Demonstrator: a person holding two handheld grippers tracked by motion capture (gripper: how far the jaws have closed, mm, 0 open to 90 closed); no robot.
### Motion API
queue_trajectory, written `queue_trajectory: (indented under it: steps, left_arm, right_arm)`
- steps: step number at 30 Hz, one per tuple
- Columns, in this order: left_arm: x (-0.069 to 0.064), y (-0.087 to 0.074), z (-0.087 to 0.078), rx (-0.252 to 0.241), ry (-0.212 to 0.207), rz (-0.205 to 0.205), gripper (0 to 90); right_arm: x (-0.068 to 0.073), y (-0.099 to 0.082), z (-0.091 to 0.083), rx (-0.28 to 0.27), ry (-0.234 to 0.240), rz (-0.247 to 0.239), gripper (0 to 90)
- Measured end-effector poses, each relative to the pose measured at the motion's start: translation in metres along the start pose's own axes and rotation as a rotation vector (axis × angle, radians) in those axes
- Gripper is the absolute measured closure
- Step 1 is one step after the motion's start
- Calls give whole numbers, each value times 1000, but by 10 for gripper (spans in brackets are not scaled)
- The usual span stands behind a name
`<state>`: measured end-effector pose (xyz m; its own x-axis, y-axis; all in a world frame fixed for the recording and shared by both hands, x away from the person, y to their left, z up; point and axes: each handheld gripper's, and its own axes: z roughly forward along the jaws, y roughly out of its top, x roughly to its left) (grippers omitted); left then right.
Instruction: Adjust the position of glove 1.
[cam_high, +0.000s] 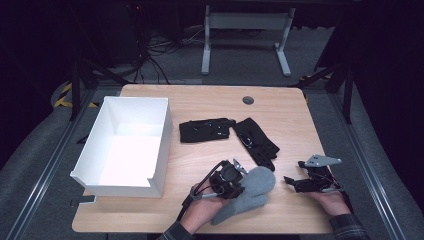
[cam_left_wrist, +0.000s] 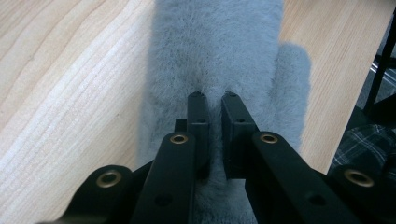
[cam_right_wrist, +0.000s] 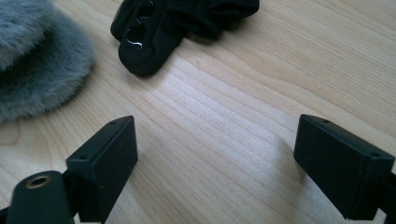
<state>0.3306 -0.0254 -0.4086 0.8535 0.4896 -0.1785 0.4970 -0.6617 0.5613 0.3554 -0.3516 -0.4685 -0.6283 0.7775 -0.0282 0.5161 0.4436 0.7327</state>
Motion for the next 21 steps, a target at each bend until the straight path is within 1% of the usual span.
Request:
queue_trajectory:
  steps: [2, 4, 5, 6, 7, 9, 10, 11, 13, 14, 15, 16, 18, 19, 21]
  left_arm:
    - [2, 0, -3, -17, -3, 15, 772]
    - [3, 0, -8, -36, -6, 22, 676]
    - [3, 1, -12, -55, -10, 25, 676]
    - [5, 0, -16, -62, -14, 35, 668]
    - [6, -1, -21, -79, -10, 31, 671]
    - [11, -3, -28, -103, -14, 31, 710]
    - [16, -5, -32, -110, -7, 18, 733]
    - [20, -8, -36, -111, -1, 9, 778]
    - [28, -13, -41, -106, 25, -7, 846]
    - [35, -18, -44, -94, 54, -22, 871]
    - [38, -20, -44, -91, 68, -35, 895]
    - [42, -24, -45, -81, 73, -45, 900]
    - [51, -34, -45, -58, 73, -81, 900]
    - [53, -37, -44, -51, 74, -90, 900]
    - [56, -47, -44, -31, 60, -108, 900]
  right_arm:
    - [0, 0, 0, 0, 0, 0, 138]
    - [0, 0, 0, 1, -1, -1, 138]
    - [0, 0, 0, 1, -1, -1, 138]
    - [0, 0, 0, 0, 0, -1, 138]
    - [0, 0, 0, 0, 0, -1, 138]
    - [0, 0, 0, 1, -1, -1, 138]
    - [0, 0, 0, 1, 0, -2, 138]
    - [0, 0, 0, 1, -1, -1, 138]
    - [0, 0, 0, 0, 0, -1, 138]
    - [0, 0, 0, 0, 0, -1, 138]
    - [0, 0, 0, 1, -1, -1, 138]
    - [0, 0, 0, 1, -1, -1, 137]
    - [0, 0, 0, 1, -1, 0, 138]
    - [0, 0, 0, 0, 1, 0, 138]
    - [0, 0, 0, 1, -1, 0, 138]
